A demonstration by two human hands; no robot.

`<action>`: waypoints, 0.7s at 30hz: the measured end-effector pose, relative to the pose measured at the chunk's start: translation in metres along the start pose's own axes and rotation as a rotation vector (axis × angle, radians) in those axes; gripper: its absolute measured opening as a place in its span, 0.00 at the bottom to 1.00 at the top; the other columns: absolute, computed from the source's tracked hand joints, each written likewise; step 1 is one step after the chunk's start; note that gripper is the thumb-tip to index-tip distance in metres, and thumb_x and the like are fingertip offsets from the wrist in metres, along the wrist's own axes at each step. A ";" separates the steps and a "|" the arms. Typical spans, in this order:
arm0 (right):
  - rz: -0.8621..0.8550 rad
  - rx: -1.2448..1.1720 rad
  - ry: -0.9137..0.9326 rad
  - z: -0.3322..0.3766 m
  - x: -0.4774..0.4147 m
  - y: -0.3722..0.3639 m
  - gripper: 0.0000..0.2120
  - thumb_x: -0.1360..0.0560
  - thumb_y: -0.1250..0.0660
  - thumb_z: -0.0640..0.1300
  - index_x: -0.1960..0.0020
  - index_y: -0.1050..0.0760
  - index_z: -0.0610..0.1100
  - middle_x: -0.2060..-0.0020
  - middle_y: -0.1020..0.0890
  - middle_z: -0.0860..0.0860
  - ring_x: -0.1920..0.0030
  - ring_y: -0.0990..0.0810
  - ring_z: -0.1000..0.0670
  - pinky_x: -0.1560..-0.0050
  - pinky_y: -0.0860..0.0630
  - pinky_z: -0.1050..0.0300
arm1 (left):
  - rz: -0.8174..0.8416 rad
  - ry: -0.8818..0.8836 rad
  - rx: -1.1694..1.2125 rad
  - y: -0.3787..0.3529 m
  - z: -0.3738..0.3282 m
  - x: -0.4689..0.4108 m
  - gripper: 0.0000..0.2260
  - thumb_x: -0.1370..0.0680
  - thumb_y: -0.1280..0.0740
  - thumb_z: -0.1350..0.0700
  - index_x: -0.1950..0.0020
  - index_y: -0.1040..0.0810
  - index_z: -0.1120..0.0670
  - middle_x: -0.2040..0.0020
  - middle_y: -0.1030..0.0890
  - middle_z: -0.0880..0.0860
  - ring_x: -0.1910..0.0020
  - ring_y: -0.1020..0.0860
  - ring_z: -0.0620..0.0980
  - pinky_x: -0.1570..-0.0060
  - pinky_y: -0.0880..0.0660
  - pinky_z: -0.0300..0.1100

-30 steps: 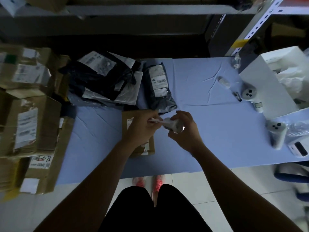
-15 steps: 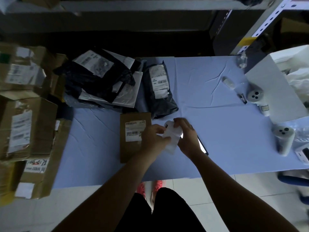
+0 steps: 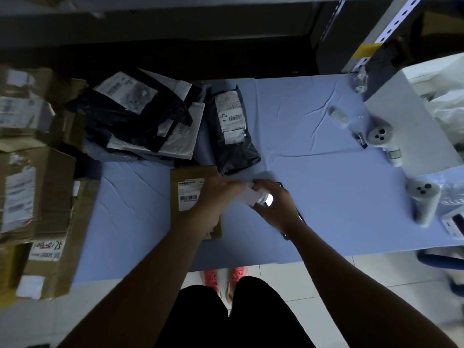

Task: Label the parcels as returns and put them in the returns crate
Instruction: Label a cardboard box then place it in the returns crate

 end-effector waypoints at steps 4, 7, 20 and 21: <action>0.025 -0.146 -0.170 -0.002 0.000 0.002 0.12 0.21 0.33 0.50 0.40 0.20 0.48 0.48 0.17 0.54 0.50 0.21 0.55 0.53 0.26 0.70 | 0.061 0.116 0.370 -0.006 -0.005 -0.002 0.09 0.21 0.41 0.67 0.50 0.20 0.63 0.47 0.20 0.62 0.49 0.19 0.55 0.42 0.21 0.49; 0.047 -0.259 -0.244 -0.006 -0.001 -0.004 0.15 0.21 0.36 0.58 0.42 0.19 0.50 0.51 0.15 0.54 0.54 0.16 0.52 0.53 0.18 0.47 | 0.114 -0.012 0.463 -0.008 -0.021 -0.002 0.12 0.20 0.40 0.66 0.38 0.25 0.61 0.43 0.18 0.62 0.47 0.17 0.56 0.46 0.20 0.49; -0.092 -0.372 -0.348 -0.017 -0.006 0.004 0.16 0.21 0.33 0.45 0.66 0.28 0.45 0.75 0.28 0.54 0.72 0.32 0.53 0.69 0.33 0.54 | -0.115 -0.694 -1.189 -0.092 0.092 0.083 0.15 0.38 0.25 0.63 0.53 0.17 0.53 0.36 0.20 0.57 0.38 0.20 0.57 0.60 0.20 0.51; -0.119 -0.394 -0.371 -0.019 -0.007 0.007 0.15 0.21 0.33 0.45 0.66 0.28 0.44 0.74 0.28 0.52 0.71 0.32 0.54 0.69 0.33 0.53 | -0.102 -0.698 -1.262 -0.095 0.097 0.077 0.13 0.38 0.27 0.65 0.56 0.17 0.53 0.36 0.20 0.57 0.38 0.20 0.56 0.60 0.20 0.51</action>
Point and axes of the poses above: each hand's wrist, its own x-axis away from the middle knuckle, its own y-axis out of the back of the hand, z = x × y, the point moved 9 cm from there along -x, towards the middle knuckle
